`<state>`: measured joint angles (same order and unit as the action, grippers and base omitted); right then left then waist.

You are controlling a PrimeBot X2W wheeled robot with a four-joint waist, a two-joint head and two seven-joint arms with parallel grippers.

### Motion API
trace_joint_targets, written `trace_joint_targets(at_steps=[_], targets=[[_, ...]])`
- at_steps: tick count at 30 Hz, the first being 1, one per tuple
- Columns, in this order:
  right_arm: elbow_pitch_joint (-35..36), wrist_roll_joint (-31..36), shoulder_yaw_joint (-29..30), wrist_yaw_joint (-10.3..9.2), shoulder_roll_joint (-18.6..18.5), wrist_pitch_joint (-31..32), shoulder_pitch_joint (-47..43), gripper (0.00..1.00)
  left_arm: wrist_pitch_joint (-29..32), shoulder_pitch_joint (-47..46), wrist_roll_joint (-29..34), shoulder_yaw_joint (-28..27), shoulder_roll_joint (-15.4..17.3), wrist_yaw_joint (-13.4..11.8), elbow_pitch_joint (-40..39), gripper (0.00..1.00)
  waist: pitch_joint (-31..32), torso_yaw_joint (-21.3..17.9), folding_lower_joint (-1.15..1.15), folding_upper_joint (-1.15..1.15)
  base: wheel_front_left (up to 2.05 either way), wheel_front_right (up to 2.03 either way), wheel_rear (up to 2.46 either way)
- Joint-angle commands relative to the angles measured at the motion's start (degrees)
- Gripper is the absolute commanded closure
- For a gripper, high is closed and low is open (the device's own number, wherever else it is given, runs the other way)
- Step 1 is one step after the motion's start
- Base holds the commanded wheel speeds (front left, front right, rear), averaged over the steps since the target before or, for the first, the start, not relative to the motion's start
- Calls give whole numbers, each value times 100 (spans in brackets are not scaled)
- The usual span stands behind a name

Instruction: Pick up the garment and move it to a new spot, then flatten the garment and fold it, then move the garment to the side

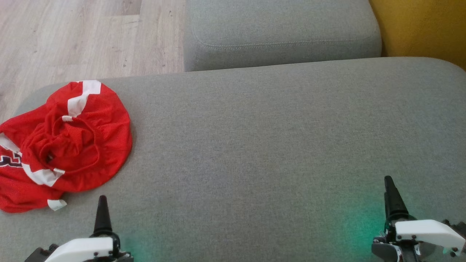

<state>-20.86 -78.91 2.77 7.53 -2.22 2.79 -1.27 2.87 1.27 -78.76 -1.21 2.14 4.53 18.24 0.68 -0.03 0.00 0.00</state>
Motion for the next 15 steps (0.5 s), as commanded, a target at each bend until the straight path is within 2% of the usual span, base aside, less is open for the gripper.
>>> trace_joint_targets(at_steps=[1, 15], targets=[[250, 299, -103, -1, -19, -82, 310, 0, -80, -226, 289, 59, 33, -33, -252, 0, 11, 5, 0, 0, 0, 0, 0], [331, 1410, -568, -1, -26, -301, 359, 0, -300, -190, 1293, 274, 38, -212, -460, 0, 85, 21, 0, 0, 0, 0, 0]])
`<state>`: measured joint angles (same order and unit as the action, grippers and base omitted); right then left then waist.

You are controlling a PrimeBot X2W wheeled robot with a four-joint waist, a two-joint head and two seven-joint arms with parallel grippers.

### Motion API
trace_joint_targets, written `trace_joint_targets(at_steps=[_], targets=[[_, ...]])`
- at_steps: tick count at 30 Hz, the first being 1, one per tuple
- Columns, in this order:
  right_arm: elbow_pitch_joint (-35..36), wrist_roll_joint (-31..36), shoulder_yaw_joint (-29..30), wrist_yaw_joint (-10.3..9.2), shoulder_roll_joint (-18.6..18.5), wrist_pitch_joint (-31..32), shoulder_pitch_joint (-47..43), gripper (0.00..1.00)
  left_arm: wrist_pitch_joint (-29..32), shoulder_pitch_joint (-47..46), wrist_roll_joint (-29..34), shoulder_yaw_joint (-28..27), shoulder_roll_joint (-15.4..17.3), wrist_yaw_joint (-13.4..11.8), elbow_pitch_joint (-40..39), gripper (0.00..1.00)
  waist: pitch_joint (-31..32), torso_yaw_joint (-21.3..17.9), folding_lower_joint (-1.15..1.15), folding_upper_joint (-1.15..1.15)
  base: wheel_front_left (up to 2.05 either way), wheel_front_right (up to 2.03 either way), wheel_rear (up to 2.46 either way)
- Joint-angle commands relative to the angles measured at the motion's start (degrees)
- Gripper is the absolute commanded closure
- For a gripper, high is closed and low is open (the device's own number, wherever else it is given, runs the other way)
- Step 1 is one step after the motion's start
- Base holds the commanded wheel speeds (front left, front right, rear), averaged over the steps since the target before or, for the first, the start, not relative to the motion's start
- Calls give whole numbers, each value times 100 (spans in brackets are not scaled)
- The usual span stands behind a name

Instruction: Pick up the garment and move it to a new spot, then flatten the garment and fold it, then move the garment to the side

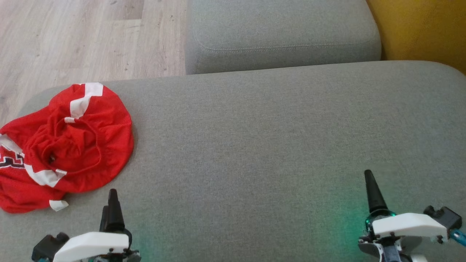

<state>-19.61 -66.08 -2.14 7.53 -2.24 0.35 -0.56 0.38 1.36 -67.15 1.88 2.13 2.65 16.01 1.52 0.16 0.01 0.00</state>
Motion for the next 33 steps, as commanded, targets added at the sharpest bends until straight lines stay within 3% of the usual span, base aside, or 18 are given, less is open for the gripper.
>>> trace_joint_targets(at_steps=[1, 33], targets=[[209, 205, -114, -1, -27, -74, 296, 0, -68, -198, 211, -20, 40, -36, -248, 0, 6, 4, -1, 0, 0, 0, 0], [324, 2544, -855, -2, -41, -615, 410, 0, -612, -143, 2562, 395, 53, -335, -582, 0, 156, 59, -1, 0, 0, 0, 0]])
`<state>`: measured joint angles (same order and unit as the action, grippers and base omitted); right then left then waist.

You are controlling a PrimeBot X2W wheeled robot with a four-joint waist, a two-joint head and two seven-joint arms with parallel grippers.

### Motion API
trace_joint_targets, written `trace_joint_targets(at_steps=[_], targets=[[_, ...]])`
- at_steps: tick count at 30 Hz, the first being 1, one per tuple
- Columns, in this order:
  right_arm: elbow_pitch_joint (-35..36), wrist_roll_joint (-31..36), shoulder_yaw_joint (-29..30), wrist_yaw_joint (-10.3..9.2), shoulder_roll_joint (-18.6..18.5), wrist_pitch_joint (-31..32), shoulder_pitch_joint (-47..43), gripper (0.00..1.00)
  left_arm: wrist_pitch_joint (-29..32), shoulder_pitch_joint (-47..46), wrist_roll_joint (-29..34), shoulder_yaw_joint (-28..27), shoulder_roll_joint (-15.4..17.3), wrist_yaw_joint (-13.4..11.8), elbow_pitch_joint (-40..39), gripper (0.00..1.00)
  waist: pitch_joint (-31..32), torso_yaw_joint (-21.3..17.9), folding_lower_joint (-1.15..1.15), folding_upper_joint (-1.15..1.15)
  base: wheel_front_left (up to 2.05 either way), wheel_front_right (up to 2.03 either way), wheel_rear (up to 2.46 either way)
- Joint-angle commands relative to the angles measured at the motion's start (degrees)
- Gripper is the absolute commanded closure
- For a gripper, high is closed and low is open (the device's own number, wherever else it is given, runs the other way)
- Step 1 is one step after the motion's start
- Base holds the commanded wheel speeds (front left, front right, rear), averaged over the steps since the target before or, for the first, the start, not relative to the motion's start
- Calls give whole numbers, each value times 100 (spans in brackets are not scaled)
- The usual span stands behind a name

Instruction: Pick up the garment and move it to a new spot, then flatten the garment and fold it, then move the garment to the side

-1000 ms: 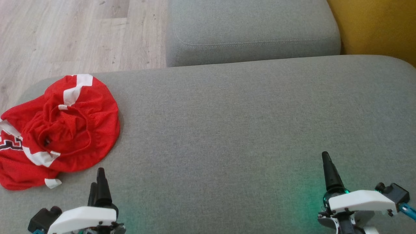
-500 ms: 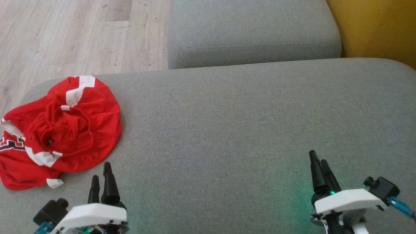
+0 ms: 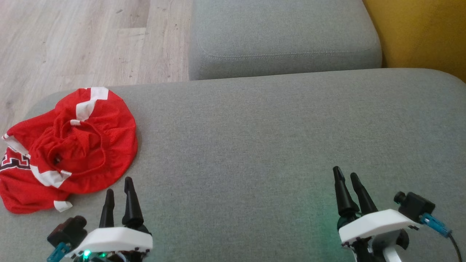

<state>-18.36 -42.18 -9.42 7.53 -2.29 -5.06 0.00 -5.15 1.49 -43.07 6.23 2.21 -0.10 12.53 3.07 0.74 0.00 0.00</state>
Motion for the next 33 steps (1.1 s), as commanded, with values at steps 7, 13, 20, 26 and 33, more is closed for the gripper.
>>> trace_joint_targets(at_steps=[7, 13, 20, 26, 33], targets=[[173, 591, -221, -3, -38, -176, 365, 0, -162, -163, 587, 38, 47, -118, -279, 0, 23, 12, 0, 0, 0, 0, 0], [129, 977, -290, -3, -40, -277, 385, 0, -264, -149, 1031, 89, 49, -176, -307, 0, 59, 6, 0, 0, 0, 0, 0], [-87, 1529, -415, -3, -43, -413, 384, 0, -400, -114, 1654, 148, 52, -319, -238, 0, 144, -8, 0, 0, 0, 0, 0], [-222, 1988, -418, -3, -46, -514, 388, 0, -502, -91, 2105, 206, 55, -473, -168, 0, 213, 0, 0, 0, 0, 0, 0], [-281, 2523, -428, -4, -49, -631, 390, 0, -620, -97, 2586, 302, 58, -529, -44, 0, 261, 13, 0, 0, 0, 0, 0]])
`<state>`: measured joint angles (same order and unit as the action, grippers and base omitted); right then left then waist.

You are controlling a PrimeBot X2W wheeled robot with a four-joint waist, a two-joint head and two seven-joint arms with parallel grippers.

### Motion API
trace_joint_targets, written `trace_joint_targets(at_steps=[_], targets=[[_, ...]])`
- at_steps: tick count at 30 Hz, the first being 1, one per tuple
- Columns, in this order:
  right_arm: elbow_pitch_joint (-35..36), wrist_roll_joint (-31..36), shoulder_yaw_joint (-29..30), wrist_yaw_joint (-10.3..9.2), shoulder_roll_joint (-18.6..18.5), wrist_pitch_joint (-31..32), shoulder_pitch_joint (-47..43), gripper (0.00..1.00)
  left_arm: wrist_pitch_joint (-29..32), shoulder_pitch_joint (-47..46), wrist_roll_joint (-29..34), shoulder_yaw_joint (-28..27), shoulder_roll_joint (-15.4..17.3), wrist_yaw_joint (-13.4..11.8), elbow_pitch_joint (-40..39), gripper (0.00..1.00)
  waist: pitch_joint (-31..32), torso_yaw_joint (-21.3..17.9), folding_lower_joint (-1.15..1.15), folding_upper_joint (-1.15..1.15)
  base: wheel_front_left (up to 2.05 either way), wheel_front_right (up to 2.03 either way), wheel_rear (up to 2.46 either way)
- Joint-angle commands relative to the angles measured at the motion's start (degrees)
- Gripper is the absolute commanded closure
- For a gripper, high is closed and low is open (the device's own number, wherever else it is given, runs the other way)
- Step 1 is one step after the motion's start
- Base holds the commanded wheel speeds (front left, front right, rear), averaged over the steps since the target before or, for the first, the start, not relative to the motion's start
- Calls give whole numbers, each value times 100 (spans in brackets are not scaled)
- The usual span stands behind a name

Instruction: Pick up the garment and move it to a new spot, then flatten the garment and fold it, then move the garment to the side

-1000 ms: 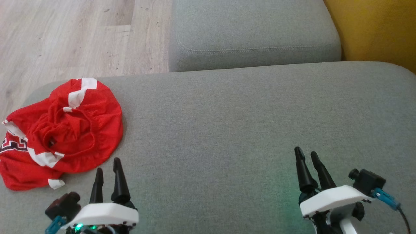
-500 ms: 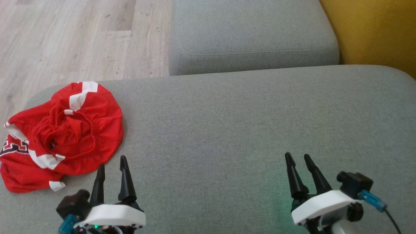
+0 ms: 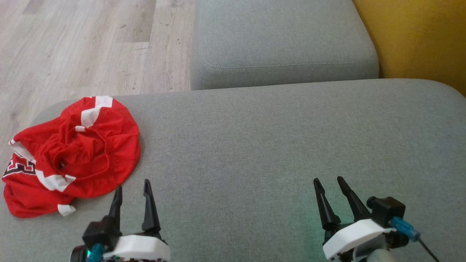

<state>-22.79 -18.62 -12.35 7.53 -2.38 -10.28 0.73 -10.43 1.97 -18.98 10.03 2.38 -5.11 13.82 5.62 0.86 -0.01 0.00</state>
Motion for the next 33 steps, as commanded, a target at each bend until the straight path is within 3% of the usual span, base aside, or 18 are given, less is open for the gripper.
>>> trace_joint_targets(at_steps=[1, 22, 33], targets=[[157, 232, -141, -4, -41, -126, 317, 0, -109, -148, 248, -62, 41, -39, -163, 0, 11, 5, 1, 0, 0, 0, 0], [-36, 1717, 244, -4, -50, -465, 283, 0, -449, -134, 1664, 132, 50, -367, 39, 0, 106, 43, 1, 0, 0, 0, 0], [80, 1722, 427, -4, -50, -472, 256, 0, -457, -201, 1586, 139, 50, -385, 380, 0, 56, 66, 1, 0, 0, 0, 0]])
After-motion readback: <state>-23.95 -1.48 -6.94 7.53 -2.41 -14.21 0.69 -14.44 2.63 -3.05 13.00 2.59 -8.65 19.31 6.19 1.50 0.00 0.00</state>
